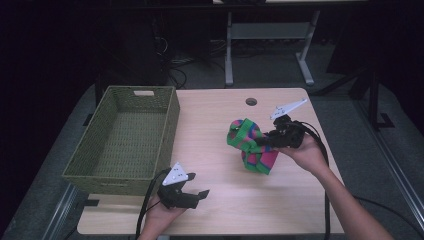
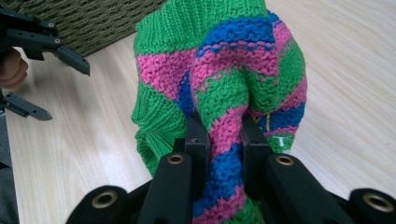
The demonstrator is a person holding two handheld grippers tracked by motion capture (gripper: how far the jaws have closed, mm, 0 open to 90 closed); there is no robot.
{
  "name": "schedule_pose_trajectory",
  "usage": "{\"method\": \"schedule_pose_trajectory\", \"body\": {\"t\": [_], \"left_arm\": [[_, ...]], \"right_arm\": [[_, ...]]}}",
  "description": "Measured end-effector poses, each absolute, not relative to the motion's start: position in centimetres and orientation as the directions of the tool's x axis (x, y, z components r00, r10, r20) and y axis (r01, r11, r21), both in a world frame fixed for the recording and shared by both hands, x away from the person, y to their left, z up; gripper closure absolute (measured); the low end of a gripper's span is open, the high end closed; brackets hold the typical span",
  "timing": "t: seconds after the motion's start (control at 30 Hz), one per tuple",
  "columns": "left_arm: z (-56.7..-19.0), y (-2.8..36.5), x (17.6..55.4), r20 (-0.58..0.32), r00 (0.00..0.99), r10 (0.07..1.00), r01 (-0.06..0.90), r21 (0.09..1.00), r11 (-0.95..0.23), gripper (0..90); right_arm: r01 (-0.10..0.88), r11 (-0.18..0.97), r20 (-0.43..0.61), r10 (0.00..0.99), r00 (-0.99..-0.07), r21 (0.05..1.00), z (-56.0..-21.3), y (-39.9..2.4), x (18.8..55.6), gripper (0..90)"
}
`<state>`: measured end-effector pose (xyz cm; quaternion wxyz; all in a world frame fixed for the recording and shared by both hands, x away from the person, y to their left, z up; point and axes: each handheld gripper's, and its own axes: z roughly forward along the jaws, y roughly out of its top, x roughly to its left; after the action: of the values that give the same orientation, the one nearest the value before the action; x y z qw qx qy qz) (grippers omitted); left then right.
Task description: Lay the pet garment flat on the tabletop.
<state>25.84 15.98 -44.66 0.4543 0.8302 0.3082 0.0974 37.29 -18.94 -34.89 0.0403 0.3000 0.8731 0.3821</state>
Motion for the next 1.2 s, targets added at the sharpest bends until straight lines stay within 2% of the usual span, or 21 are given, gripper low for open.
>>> {"method": "schedule_pose_trajectory", "body": {"t": [0.5,0.67,1.2], "left_arm": [[-44.7,15.9,25.8,-0.114,0.797,0.593,0.416,0.816,-0.402,23.0],[-44.7,15.9,25.8,-0.117,0.796,0.595,0.417,0.817,-0.398,23.0],[-44.8,15.9,25.8,-0.119,0.796,0.594,0.422,0.812,-0.402,23.0]], "right_arm": [[0.431,0.547,0.168,0.464,-0.870,0.718,-34.8,-17.5,33.8,77.3],[0.437,0.555,0.195,0.442,-0.876,0.708,-35.2,-16.9,33.3,77.4],[0.526,0.622,0.271,0.462,-0.845,0.581,-41.5,-14.3,35.0,76.9]]}}
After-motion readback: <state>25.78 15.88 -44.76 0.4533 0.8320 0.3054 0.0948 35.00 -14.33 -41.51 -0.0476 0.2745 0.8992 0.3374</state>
